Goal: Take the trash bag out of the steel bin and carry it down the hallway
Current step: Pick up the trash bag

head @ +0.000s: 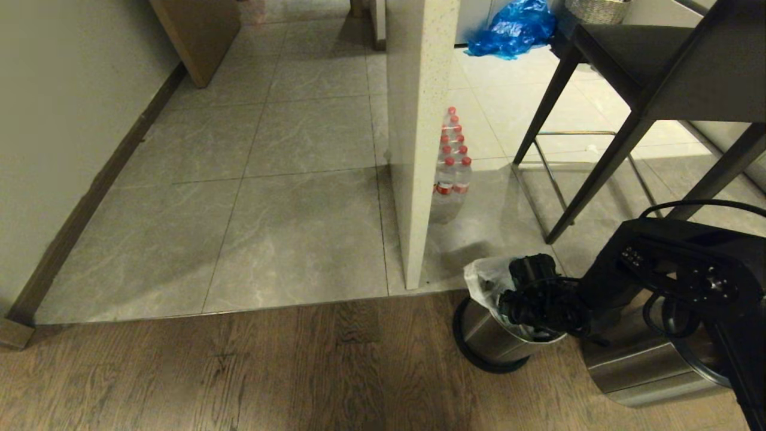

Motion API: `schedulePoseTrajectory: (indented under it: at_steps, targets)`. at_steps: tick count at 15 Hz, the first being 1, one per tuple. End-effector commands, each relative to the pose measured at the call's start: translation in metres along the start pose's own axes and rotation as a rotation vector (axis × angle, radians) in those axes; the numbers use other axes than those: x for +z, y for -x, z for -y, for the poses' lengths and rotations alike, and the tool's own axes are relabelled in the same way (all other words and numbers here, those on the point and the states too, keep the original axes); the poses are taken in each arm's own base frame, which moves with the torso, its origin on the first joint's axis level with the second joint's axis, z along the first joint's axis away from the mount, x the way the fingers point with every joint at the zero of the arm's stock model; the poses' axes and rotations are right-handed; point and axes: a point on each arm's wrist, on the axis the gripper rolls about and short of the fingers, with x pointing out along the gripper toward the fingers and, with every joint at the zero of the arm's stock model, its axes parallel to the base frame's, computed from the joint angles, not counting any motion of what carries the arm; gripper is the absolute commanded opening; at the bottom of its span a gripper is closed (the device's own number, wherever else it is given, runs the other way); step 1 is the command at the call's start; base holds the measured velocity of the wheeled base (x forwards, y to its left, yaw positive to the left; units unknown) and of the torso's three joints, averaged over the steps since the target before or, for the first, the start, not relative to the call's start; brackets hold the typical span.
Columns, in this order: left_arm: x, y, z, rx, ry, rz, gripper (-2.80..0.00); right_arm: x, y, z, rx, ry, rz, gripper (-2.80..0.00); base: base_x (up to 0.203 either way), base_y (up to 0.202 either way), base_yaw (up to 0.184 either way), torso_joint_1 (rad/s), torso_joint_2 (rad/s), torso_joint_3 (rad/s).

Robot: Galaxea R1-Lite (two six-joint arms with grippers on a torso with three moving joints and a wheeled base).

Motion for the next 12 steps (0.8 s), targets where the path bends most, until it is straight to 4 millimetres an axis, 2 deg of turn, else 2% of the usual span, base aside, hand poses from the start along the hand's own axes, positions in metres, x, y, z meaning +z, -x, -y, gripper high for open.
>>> schedulePoseTrajectory:
  at_steps: [1,8,10,12]
  targets:
    - [0.0,0.0,0.0,0.0,0.0,0.002,-2.8,-0.002,-0.002,0.0,-0.004,0.003,-0.004,-2.8,0.0,0.0,0.0,0.0,0.0,0.0]
    - [0.0,0.0,0.0,0.0,0.0,0.002,-2.8,0.005,0.009,-0.001,-0.01,0.007,0.025,-2.8,0.0,0.0,0.0,0.0,0.0,0.0]
    - [0.0,0.0,0.0,0.0,0.0,0.002,-2.8,0.011,0.023,-0.003,-0.015,0.008,0.046,-2.8,0.0,0.0,0.0,0.0,0.0,0.0]
    - [0.0,0.0,0.0,0.0,0.0,0.002,-2.8,0.025,0.053,-0.007,0.013,0.003,0.08,-2.8,0.0,0.0,0.0,0.0,0.0,0.0]
